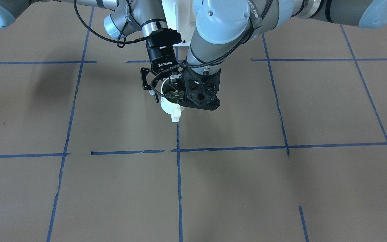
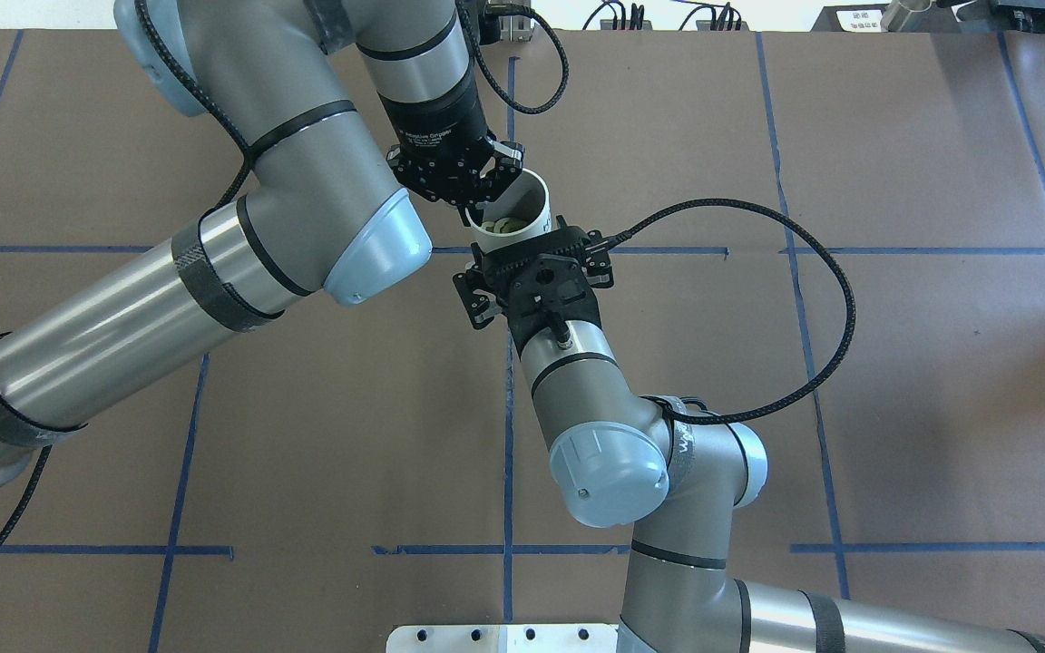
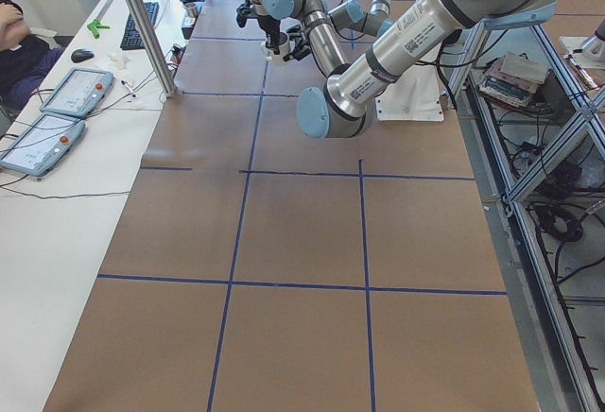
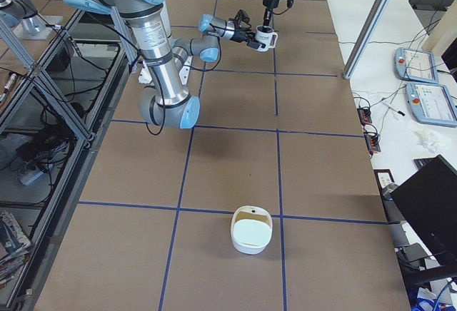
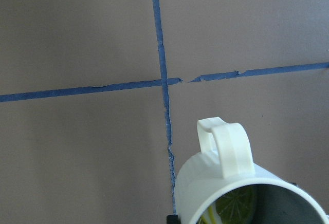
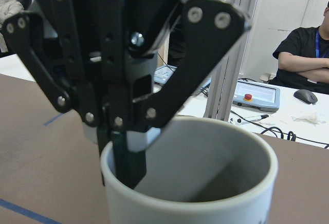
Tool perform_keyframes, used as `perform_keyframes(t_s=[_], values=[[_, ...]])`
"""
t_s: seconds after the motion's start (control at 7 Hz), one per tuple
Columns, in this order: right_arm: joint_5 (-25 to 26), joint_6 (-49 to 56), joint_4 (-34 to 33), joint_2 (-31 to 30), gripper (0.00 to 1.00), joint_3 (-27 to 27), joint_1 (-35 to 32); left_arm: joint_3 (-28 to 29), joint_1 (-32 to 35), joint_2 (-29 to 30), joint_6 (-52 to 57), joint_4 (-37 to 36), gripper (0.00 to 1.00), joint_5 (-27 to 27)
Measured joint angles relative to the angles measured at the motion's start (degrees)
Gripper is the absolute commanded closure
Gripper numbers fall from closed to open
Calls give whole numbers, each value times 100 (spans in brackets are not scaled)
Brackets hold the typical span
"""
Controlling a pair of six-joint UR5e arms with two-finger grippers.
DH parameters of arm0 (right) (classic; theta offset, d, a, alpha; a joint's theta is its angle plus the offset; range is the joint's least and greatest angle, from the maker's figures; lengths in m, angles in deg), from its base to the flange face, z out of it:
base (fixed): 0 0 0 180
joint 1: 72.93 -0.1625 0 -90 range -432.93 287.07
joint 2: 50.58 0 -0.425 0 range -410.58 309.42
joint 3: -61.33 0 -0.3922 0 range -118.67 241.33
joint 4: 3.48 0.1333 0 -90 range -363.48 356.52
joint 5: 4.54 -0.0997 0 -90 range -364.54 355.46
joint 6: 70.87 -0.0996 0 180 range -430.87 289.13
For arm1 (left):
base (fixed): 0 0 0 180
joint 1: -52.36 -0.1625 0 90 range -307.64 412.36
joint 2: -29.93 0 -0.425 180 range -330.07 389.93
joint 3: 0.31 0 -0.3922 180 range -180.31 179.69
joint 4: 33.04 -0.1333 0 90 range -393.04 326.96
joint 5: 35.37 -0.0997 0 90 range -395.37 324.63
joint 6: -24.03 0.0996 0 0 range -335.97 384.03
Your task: Left arm hands cup to right arm to dump lemon
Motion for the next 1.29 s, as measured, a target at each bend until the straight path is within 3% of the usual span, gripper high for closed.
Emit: perform_keyframes(t_s=[0.71, 0.86, 1.0, 1.14, 1.29], values=[[2, -5, 8, -7, 0, 0, 1, -118, -58, -4, -151, 0, 100, 10], [1, -5, 8, -7, 13, 0, 2, -124, -64, -10, -154, 0, 97, 11], [2, -6, 9, -5, 49, 0, 2, -127, -67, -14, -155, 0, 91, 13], [-1, -8, 11, -3, 75, 0, 2, -128, -67, -24, -156, -3, 70, 44], [-10, -13, 23, -1, 84, 2, 2, -127, -67, -29, -158, -2, 10, 64]])
